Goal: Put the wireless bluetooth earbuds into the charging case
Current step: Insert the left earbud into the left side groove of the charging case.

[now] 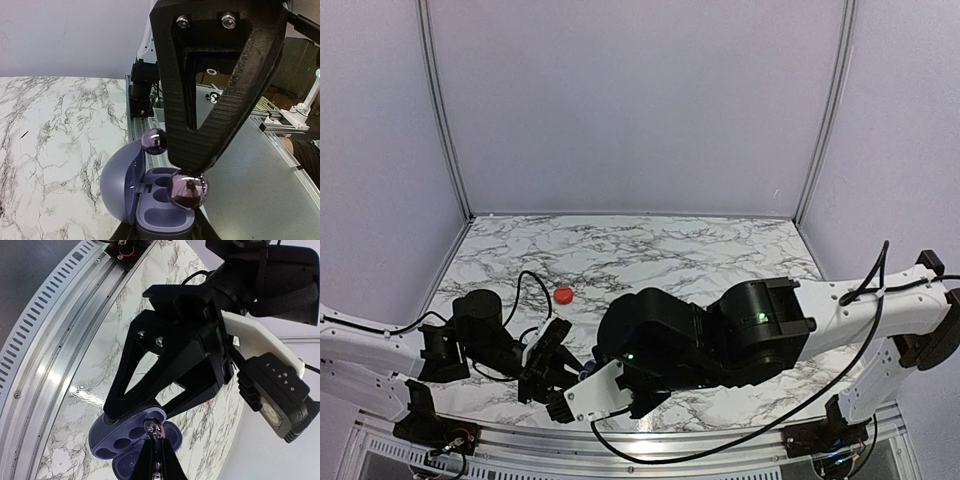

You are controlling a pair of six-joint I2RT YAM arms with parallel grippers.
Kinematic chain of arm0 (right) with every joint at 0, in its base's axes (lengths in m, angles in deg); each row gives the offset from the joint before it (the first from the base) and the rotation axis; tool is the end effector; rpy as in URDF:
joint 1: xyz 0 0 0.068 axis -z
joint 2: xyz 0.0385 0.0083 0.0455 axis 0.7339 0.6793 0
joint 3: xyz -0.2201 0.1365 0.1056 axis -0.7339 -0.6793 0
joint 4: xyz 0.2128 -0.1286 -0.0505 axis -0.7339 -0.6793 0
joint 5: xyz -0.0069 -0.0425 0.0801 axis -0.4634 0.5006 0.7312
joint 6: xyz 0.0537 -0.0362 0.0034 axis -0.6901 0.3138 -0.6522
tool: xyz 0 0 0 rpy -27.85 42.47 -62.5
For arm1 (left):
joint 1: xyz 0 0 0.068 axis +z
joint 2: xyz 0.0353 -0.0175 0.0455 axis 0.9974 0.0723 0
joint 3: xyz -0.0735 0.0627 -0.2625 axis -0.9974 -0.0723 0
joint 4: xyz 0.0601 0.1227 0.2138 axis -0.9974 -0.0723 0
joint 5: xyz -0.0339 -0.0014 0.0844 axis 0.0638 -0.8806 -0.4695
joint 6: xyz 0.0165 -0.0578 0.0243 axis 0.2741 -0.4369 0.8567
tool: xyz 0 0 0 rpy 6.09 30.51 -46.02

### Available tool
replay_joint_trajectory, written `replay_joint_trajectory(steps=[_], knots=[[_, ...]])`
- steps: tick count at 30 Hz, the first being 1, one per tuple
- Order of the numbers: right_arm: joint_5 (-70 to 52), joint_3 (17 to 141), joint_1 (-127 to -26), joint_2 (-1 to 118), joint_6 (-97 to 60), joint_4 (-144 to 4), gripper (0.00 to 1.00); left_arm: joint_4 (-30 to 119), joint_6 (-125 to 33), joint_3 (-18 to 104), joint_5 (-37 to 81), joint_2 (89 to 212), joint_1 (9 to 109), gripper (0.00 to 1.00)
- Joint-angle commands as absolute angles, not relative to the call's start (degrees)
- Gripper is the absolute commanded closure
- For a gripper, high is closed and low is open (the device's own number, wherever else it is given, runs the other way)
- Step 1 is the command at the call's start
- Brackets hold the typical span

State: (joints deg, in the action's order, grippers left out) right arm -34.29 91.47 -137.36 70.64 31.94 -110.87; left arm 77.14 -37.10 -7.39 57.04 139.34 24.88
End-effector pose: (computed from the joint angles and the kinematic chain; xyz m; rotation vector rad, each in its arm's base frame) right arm 0.0141 0.3616 0.3323 -2.0984 1.0463 0.0375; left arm 0.0798 -0.2147 0.2282 1.4147 1.2596 -1.4244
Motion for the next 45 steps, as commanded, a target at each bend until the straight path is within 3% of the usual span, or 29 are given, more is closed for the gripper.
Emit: replay_joint_trajectory(steps=[1,20,33,45], knots=[[-33.6,91.2,-138.4,71.6,32.9,-111.6,0.99,78.9,-37.3,-5.4,58.1,139.5,24.6,1.0],[-38.0,90.2,-138.4,72.7,33.8,-110.3,0.99,78.9,-37.3,-5.2,58.1,139.6,24.6,1.0],[-39.2,90.3,-139.0,74.2,34.6,-110.0,0.93,78.9,-37.0,-4.8,58.1,139.6,24.6,1.0],[-40.2,90.5,-139.0,73.0,33.0,-108.9,0.71,78.9,-36.9,-5.6,55.8,138.8,24.6,1.0]])
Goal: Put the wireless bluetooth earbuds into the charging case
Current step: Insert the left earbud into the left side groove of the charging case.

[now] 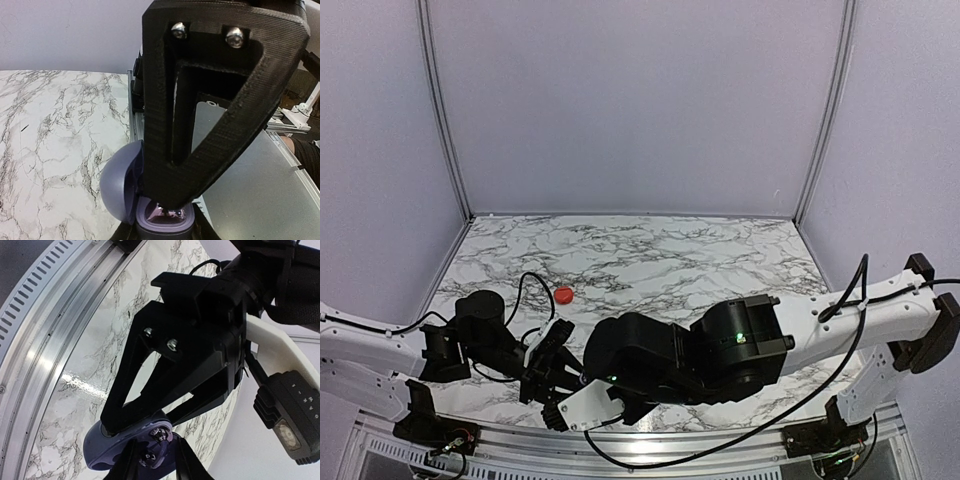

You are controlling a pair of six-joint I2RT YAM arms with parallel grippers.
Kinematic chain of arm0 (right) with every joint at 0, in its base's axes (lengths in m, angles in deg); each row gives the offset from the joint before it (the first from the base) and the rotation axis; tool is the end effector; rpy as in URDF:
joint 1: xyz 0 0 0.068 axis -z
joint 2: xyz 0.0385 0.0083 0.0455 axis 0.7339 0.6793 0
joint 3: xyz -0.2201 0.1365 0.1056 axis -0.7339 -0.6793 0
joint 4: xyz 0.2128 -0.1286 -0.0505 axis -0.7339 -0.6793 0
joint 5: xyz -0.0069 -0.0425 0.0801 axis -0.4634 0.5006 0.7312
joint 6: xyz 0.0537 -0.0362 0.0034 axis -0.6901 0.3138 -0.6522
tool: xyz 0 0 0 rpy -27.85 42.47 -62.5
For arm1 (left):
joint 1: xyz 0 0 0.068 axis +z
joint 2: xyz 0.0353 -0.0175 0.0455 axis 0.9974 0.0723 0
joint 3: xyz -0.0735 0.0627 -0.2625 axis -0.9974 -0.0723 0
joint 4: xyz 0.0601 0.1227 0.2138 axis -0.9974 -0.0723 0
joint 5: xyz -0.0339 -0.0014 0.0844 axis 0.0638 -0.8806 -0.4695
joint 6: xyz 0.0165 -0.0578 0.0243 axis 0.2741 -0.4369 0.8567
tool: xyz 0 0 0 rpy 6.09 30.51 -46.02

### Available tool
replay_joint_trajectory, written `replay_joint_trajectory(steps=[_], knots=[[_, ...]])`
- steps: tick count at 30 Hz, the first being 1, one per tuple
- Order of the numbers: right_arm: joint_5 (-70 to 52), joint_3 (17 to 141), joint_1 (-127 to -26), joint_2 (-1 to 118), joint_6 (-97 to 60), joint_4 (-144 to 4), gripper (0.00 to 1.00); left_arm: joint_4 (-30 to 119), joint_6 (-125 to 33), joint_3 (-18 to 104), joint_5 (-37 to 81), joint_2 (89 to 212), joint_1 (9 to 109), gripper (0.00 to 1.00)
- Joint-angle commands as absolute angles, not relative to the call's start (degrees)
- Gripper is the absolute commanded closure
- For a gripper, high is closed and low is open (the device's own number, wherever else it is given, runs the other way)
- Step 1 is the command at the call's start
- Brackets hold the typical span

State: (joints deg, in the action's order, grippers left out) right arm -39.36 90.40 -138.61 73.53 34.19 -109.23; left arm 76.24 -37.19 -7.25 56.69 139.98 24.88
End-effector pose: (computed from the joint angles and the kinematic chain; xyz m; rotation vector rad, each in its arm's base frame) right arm 0.0102 0.3729 0.3122 -2.1214 1.0125 -0.0907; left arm 0.0807 -0.2160 0.2249 1.4174 1.2904 -1.4213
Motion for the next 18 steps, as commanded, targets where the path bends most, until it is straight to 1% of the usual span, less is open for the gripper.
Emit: replay_joint_trajectory(steps=[1,4,12,18], knots=[[-40.2,90.7,-139.0,72.8,32.8,-108.8,0.7,78.9,-36.8,-5.7,55.3,138.8,24.6,1.0],[-40.3,91.0,-139.0,72.3,32.0,-108.5,0.65,78.9,-36.6,-5.6,54.9,138.8,24.6,1.0],[-40.1,91.3,-138.1,70.3,29.1,-108.2,0.6,78.9,-36.2,-5.7,52.6,138.0,24.7,1.0],[-35.5,89.1,-134.9,64.5,24.3,-105.5,0.59,79.0,-35.5,-6.4,50.1,136.2,24.8,1.0]])
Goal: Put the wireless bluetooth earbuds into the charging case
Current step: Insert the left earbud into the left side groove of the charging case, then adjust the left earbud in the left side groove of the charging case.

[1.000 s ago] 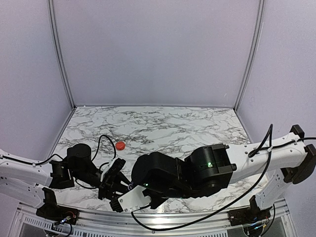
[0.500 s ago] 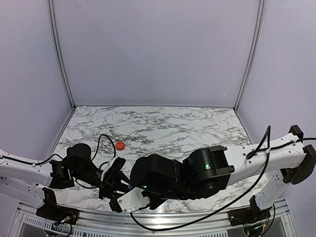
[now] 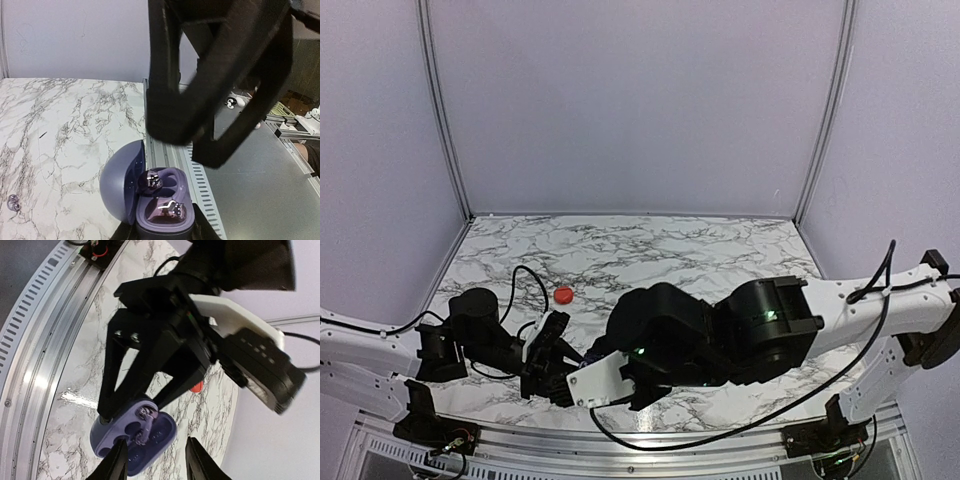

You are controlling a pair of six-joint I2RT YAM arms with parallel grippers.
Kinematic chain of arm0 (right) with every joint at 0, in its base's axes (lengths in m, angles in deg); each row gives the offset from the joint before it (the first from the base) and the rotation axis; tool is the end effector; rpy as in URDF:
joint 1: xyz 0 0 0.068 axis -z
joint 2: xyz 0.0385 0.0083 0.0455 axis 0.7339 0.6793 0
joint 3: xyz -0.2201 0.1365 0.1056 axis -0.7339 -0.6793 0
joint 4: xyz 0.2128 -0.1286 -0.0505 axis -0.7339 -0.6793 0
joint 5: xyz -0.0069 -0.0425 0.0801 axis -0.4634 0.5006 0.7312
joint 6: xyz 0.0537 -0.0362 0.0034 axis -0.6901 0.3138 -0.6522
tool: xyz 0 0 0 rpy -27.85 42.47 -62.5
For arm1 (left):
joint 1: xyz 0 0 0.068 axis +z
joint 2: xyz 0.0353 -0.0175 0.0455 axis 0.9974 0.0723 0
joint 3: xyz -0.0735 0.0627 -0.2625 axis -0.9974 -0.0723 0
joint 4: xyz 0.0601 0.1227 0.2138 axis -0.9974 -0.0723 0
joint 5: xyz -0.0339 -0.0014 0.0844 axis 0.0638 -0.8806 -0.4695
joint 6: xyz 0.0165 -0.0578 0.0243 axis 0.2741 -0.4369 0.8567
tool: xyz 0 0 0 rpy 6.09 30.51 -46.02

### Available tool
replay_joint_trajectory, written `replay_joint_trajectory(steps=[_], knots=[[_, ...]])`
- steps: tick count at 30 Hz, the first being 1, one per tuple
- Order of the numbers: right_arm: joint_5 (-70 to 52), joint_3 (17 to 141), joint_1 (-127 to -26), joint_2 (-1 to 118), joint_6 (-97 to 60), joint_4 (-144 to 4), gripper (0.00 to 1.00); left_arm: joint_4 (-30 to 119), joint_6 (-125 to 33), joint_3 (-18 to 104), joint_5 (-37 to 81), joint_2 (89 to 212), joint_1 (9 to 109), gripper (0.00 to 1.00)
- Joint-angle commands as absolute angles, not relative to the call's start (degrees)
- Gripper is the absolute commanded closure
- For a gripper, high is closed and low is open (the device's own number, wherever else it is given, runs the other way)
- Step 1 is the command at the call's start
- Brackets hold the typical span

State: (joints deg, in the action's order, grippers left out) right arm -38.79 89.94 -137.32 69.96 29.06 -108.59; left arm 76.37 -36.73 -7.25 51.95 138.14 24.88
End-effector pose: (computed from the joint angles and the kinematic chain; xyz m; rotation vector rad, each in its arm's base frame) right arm 0.0181 0.3602 0.3319 -2.0080 1.1143 -0.0097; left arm 0.0830 -0.2136 0.2314 1.3516 1.2884 -1.3496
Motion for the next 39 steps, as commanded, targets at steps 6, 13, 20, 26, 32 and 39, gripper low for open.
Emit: replay_joint_trajectory(steps=[6,13,20,26,32,39], knots=[[-27.4,86.2,-130.1,59.6,17.2,-101.7,0.61,79.1,-35.0,-6.7,47.5,134.5,24.9,1.0],[-22.8,87.3,-129.4,61.3,11.6,-100.2,0.72,79.2,-31.9,-6.0,43.4,134.2,24.8,1.0],[-22.8,86.9,-128.7,64.1,9.7,-99.9,0.75,79.3,-30.6,-6.1,41.3,133.0,24.8,1.0],[-23.1,86.1,-127.7,64.8,9.3,-99.8,0.74,79.4,-30.2,-6.1,41.4,133.1,24.8,1.0],[-23.9,86.1,-127.5,65.9,9.7,-100.3,0.74,79.4,-30.0,-6.0,41.5,133.0,24.8,1.0],[-22.9,86.3,-127.5,66.5,10.1,-101.0,0.75,79.3,-30.1,-6.2,40.9,132.6,24.8,1.0]])
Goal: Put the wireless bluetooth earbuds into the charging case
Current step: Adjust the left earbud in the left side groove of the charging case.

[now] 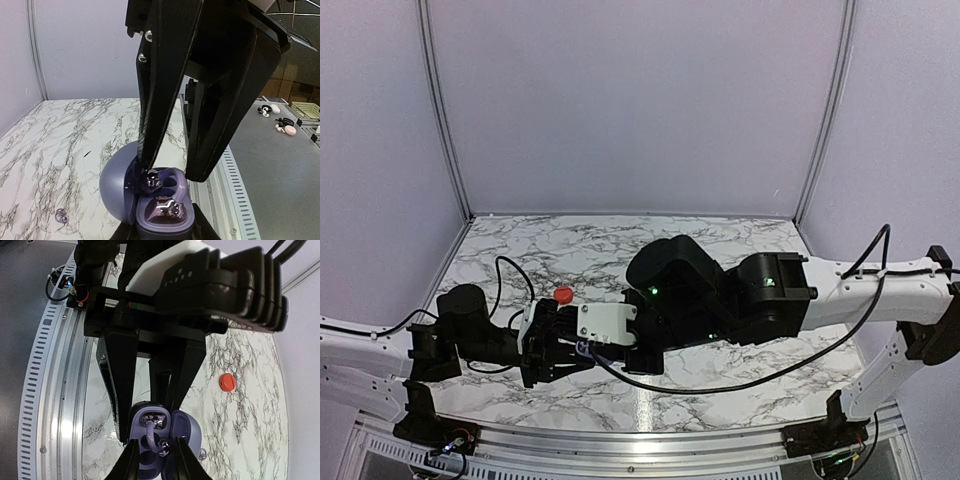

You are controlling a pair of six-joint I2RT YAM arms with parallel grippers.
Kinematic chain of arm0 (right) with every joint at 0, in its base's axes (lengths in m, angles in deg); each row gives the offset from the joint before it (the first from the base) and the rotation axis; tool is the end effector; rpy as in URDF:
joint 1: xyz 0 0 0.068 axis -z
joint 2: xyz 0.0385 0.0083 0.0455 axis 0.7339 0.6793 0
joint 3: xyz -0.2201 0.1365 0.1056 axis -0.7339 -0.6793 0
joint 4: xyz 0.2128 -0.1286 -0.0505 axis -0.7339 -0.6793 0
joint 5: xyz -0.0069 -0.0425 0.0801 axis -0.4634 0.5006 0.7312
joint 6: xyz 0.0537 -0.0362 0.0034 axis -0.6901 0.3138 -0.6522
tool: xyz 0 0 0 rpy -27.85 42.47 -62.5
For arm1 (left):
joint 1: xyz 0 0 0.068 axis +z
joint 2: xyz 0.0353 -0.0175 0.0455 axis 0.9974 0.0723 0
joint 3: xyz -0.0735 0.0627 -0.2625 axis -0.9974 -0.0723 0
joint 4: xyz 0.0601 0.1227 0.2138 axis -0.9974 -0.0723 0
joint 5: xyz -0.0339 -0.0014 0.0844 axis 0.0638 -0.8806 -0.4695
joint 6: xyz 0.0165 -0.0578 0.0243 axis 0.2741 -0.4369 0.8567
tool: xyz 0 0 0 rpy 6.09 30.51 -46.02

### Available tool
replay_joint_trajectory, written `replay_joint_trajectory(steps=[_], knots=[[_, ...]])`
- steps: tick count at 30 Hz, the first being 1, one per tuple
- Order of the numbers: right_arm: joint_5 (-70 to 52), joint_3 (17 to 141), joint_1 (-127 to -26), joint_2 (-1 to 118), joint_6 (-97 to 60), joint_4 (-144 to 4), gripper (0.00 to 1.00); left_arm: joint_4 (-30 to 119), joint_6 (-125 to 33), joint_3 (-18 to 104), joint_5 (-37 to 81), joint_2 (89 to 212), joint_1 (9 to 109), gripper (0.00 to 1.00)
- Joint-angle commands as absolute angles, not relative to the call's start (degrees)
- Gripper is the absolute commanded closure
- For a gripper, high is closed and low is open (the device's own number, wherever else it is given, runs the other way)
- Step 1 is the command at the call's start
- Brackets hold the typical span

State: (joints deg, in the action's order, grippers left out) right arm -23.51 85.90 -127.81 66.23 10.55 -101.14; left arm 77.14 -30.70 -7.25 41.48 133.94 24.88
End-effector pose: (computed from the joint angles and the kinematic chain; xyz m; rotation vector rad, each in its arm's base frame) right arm 0.0637 0.3497 0.3401 -1.7369 1.4635 0.4222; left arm 0.0878 -0.2062 0.2476 1.2382 1.2064 -1.1362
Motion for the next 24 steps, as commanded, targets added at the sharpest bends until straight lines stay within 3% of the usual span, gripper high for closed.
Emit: replay_joint_trajectory(steps=[1,20,24], knots=[[-23.0,86.3,-127.5,66.4,10.1,-101.2,0.75,79.4,-30.1,-6.2,40.8,132.6,24.8,1.0],[-20.6,88.3,-127.4,68.4,8.8,-102.5,0.85,79.6,-29.7,-6.7,39.9,132.5,24.8,1.0],[-20.4,88.8,-127.4,68.7,8.6,-102.8,0.83,79.6,-29.7,-6.8,39.8,132.5,24.8,1.0]])
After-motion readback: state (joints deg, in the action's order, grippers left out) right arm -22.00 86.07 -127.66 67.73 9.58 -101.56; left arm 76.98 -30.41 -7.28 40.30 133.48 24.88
